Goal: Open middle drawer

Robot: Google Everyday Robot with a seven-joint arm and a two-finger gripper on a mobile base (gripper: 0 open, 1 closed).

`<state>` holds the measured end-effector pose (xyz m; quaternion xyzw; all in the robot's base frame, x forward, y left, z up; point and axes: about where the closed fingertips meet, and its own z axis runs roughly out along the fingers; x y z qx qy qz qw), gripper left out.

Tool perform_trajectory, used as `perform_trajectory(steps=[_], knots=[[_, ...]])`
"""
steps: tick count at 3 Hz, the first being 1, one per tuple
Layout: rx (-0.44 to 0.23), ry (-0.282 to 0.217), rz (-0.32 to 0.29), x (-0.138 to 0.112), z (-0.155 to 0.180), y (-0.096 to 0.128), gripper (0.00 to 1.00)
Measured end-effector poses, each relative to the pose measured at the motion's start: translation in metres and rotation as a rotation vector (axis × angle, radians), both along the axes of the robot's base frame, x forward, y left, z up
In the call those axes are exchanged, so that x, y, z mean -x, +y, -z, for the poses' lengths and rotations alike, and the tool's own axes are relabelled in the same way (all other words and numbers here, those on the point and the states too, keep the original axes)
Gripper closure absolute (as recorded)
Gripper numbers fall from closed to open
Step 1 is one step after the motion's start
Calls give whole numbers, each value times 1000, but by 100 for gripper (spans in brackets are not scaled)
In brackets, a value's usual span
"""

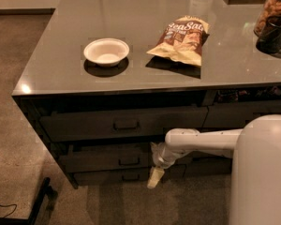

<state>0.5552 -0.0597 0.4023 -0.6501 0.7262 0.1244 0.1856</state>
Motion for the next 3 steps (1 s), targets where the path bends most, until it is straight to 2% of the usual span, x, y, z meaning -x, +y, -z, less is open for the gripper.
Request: perform_trajectory(steps=[3], knots=[[48,121,-53,47,-18,-14,0]])
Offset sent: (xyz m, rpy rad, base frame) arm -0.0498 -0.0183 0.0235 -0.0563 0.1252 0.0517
